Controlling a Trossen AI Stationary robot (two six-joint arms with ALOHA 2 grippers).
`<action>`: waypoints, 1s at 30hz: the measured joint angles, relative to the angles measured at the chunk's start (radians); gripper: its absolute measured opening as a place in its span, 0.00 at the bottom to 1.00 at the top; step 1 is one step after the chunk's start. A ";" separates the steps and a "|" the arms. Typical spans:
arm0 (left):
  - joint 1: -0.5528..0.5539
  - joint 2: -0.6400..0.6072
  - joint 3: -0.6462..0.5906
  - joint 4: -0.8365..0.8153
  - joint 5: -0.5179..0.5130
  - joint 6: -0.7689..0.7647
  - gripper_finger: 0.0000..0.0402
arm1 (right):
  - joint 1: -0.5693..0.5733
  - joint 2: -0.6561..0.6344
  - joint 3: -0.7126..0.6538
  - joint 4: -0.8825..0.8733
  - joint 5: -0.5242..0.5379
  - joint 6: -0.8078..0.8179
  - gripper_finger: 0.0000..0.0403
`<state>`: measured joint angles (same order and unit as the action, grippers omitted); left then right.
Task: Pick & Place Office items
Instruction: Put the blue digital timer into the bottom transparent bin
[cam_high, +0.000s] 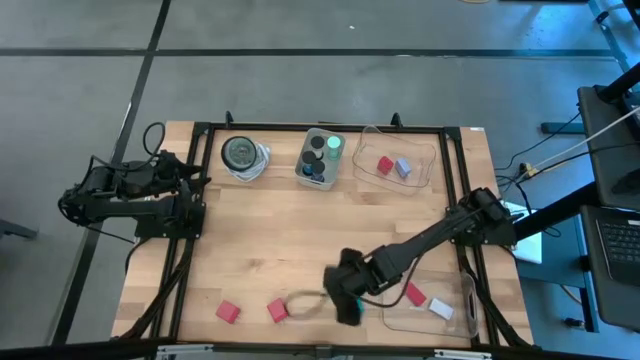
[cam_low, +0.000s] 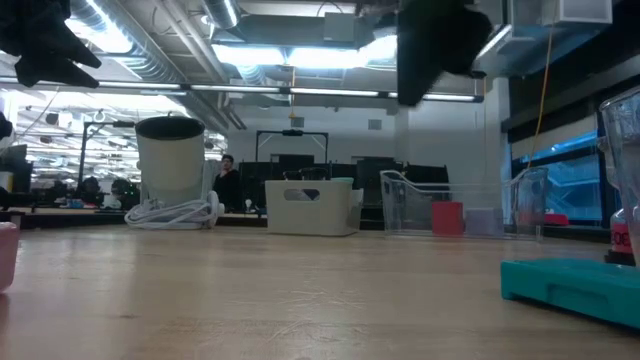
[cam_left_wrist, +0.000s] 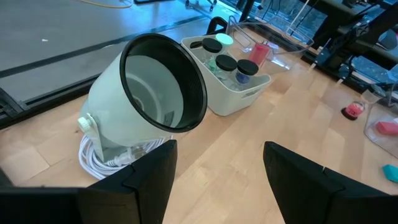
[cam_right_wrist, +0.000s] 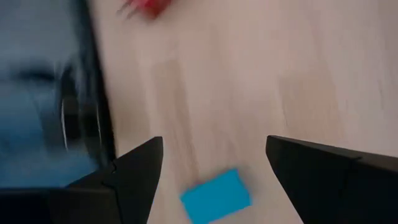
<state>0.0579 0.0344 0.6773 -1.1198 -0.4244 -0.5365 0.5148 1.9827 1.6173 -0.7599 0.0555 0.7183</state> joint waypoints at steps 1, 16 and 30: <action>0.000 0.000 0.000 0.000 0.000 0.000 0.59 | -0.008 0.000 0.000 -0.003 -0.003 0.119 0.72; 0.000 0.000 0.000 0.000 0.000 0.000 0.59 | -0.017 0.054 0.000 -0.067 -0.010 0.916 0.72; 0.000 0.000 0.000 0.000 0.000 0.000 0.59 | -0.018 0.104 -0.001 -0.195 -0.156 0.866 0.72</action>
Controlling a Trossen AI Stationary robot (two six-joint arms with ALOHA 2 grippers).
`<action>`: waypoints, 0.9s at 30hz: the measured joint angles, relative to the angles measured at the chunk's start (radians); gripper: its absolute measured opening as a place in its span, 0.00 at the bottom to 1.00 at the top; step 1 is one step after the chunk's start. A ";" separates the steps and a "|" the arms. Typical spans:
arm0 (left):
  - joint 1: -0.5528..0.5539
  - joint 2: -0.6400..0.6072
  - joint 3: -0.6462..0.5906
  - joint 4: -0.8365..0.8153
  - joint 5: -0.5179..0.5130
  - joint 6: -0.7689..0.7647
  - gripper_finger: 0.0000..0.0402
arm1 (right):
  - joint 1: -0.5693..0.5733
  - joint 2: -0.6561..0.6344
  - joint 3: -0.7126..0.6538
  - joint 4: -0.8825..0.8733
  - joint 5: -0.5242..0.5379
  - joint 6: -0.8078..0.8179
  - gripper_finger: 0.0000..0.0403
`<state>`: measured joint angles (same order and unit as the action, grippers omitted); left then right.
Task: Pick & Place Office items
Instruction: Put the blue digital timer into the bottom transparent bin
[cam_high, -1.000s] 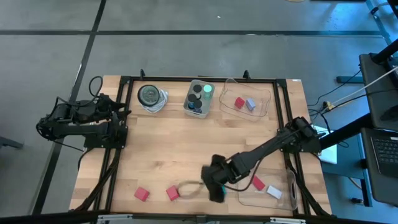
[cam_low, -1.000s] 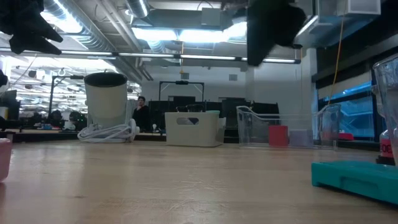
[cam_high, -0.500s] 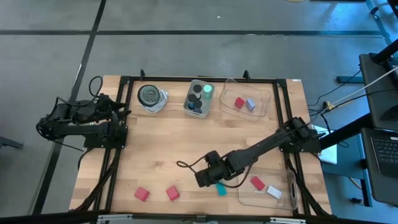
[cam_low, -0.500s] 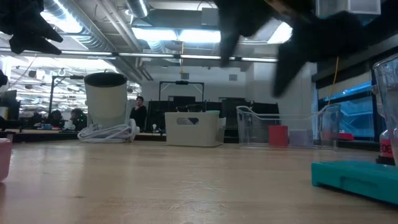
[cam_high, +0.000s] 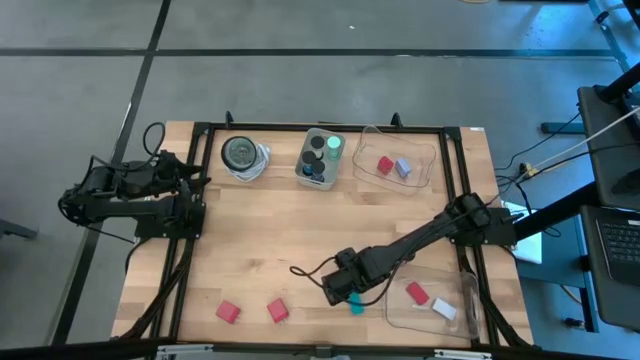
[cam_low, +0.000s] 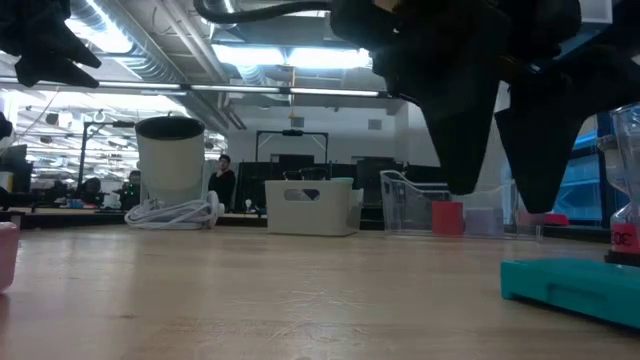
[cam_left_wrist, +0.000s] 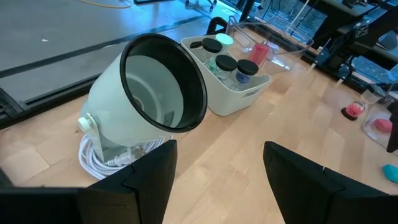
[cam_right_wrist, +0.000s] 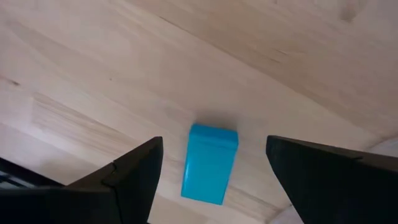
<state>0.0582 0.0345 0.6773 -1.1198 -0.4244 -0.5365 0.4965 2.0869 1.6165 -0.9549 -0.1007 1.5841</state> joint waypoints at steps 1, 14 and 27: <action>0.000 0.000 0.000 0.000 0.000 0.000 0.59 | 0.000 0.000 0.000 0.000 -0.004 -0.003 0.72; 0.000 0.000 0.000 0.000 0.000 0.000 0.59 | 0.016 0.002 0.089 -0.054 0.011 -0.211 0.70; 0.000 0.000 0.000 0.000 0.000 0.000 0.59 | 0.077 0.103 0.090 -0.057 0.015 -0.727 0.76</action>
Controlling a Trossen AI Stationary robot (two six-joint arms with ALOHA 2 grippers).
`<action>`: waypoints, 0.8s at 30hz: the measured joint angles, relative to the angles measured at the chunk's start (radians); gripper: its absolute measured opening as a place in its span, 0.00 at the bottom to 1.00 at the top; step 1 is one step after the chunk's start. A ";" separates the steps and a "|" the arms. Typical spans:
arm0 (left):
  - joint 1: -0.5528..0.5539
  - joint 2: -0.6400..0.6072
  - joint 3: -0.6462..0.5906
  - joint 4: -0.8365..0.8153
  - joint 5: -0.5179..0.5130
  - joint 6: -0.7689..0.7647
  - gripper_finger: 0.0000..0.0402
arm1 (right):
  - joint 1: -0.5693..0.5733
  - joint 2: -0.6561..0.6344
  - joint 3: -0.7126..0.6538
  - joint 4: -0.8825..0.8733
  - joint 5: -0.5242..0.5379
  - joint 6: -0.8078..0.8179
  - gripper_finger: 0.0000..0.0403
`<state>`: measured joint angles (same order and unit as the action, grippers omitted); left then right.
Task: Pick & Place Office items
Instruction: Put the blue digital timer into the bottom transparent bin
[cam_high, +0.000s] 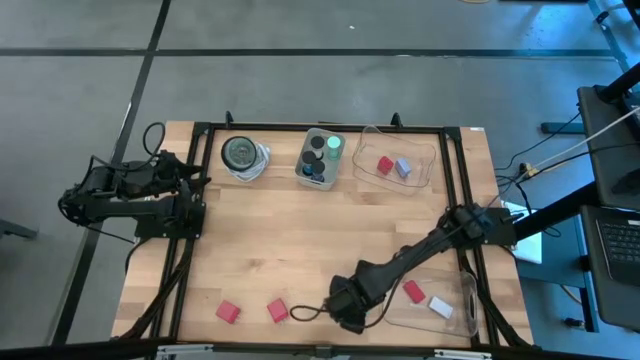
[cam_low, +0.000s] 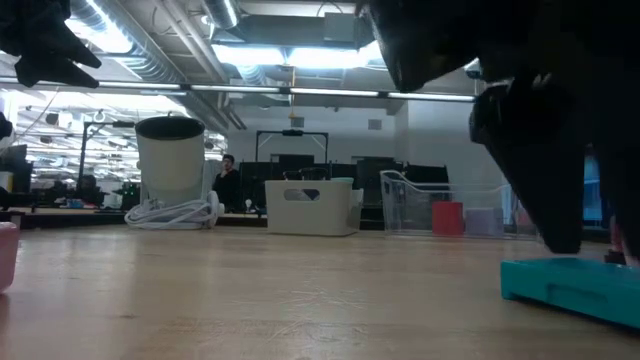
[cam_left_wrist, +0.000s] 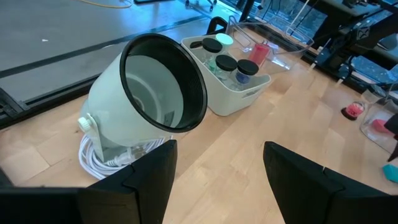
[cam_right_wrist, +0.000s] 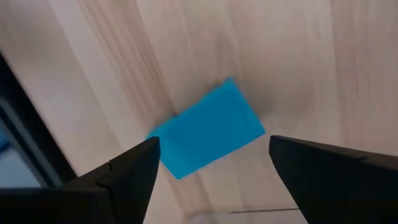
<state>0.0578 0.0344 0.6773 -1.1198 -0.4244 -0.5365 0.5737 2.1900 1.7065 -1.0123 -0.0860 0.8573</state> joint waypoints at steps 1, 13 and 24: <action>0.000 0.000 0.000 0.000 0.000 0.000 0.59 | 0.001 0.002 0.000 -0.006 0.000 -0.032 0.77; 0.000 0.000 0.000 0.000 0.000 0.000 0.59 | 0.041 0.003 0.000 0.003 0.066 -0.293 0.89; 0.000 0.000 0.000 0.000 0.000 0.000 0.59 | 0.062 0.003 0.000 0.035 0.106 -0.346 0.97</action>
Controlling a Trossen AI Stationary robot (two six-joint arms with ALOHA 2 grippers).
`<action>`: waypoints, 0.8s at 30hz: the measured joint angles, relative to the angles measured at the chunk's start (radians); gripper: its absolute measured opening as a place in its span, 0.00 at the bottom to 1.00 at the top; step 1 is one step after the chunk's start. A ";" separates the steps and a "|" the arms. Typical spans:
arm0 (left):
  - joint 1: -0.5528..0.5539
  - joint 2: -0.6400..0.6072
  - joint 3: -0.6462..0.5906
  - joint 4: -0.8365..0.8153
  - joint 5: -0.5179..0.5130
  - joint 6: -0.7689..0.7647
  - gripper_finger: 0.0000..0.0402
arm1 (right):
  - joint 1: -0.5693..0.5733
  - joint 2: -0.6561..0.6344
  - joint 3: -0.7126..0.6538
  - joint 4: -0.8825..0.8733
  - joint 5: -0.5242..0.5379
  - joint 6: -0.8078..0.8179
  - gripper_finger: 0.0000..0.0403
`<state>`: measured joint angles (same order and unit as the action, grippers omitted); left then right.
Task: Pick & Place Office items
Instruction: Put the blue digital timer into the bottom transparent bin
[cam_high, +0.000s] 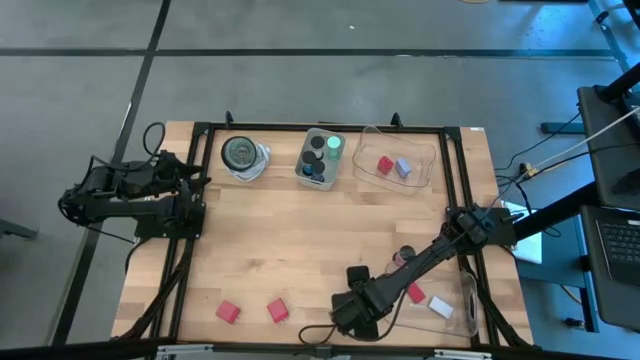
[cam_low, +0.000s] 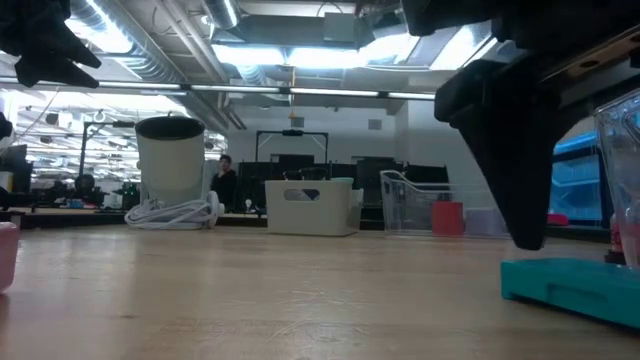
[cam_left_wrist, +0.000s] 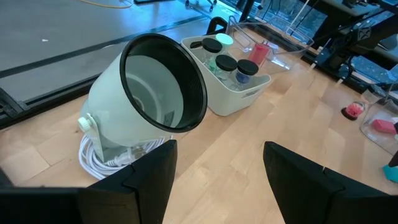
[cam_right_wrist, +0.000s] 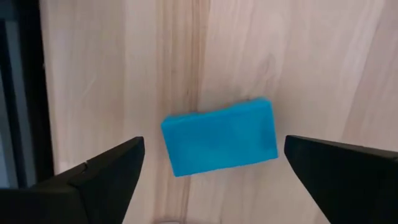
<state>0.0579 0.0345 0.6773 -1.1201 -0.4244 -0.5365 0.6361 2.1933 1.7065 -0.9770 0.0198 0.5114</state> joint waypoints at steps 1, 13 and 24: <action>0.000 0.000 0.000 0.000 0.000 0.000 0.59 | 0.001 0.000 0.000 -0.002 -0.005 -0.002 0.97; 0.000 0.000 0.000 0.000 0.000 0.000 0.59 | -0.007 0.029 -0.003 0.008 0.020 -0.067 0.97; 0.000 0.000 0.000 0.000 0.000 0.000 0.59 | -0.011 0.050 -0.001 0.019 -0.016 -0.044 0.89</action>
<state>0.0582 0.0345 0.6773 -1.1202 -0.4244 -0.5365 0.6254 2.2433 1.7058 -0.9585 0.0037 0.4672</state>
